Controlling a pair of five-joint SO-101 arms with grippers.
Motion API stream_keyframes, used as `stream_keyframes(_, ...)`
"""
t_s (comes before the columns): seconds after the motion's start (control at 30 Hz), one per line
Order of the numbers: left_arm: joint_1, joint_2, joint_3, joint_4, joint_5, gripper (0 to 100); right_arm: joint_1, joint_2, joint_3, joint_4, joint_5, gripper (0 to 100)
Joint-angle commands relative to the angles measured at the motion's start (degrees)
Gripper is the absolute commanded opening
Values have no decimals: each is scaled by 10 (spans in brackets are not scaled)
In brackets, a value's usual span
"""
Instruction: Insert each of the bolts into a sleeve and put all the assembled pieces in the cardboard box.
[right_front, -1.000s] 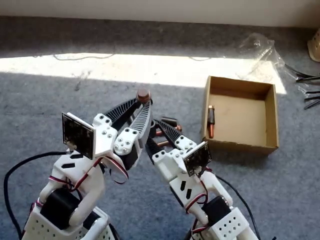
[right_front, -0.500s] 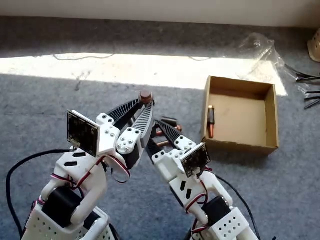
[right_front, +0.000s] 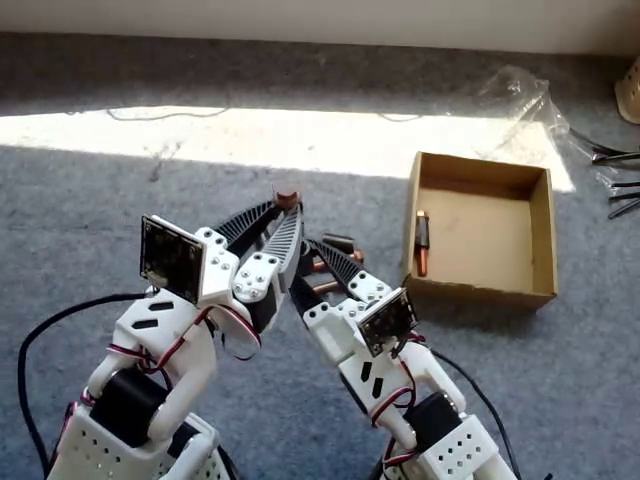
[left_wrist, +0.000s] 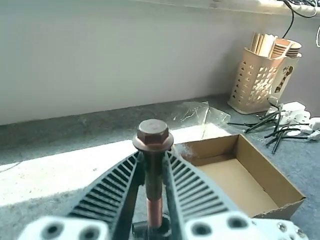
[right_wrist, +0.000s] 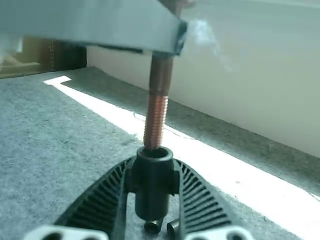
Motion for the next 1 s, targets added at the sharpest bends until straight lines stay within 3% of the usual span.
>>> stream_keyframes(0.0, -12, -1, -7, -17, -4, 4, -3, -5, 74, 7, 9, 5)
stream_keyframes(0.97, 22, 1, 15, -17, -3, 4, -3, -7, 73, 12, 9, 5)
